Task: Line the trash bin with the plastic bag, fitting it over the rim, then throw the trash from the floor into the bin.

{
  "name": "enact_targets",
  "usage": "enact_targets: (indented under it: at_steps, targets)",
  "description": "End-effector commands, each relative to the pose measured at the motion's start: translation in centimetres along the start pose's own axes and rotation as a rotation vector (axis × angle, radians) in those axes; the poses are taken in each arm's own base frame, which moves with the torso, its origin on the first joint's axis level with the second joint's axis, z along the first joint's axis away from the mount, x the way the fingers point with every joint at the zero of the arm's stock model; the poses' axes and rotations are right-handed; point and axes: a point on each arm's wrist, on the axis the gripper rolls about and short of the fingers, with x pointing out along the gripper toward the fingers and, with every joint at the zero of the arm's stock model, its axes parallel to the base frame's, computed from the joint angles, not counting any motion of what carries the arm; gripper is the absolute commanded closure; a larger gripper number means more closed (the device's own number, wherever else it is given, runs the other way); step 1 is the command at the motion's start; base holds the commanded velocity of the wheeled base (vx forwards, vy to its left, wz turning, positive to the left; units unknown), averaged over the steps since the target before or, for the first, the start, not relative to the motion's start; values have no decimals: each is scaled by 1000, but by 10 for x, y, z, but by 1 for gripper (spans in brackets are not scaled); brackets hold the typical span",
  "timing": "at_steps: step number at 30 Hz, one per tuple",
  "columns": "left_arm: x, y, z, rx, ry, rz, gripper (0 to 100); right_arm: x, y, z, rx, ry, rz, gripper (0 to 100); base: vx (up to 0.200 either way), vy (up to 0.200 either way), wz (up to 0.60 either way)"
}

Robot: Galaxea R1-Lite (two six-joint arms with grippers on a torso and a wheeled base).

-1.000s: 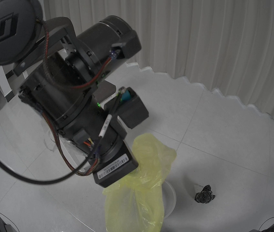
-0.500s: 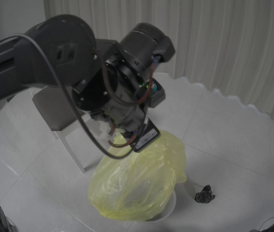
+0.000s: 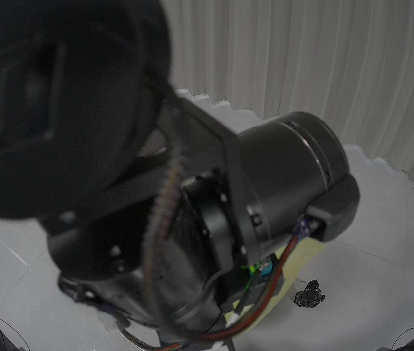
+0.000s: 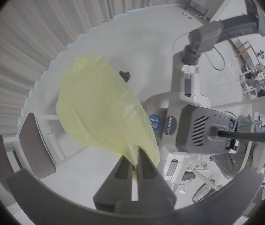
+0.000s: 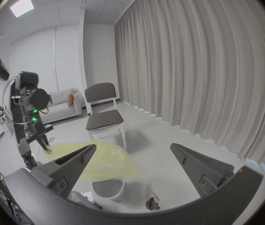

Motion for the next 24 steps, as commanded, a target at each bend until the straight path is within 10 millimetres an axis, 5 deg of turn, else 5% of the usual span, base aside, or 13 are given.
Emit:
enact_targets:
  at_steps: [1,6,18,24]
  targets:
    - [-25,-19,-13,50,-72,-42,100,41,-17,1,42,125,23,0,0,0,0]
    - [-29,-23,-15,67,-88,-61,100,106,-33,-5,92,272,93,0,0,0,0]
    - [-28,-23,-10,84,-123,-79,100,171,-18,-66,114,584,247,0,0,0,0]
    - [-28,-28,-6,105,-144,-76,100,179,-3,-84,88,668,319,0,0,0,0]
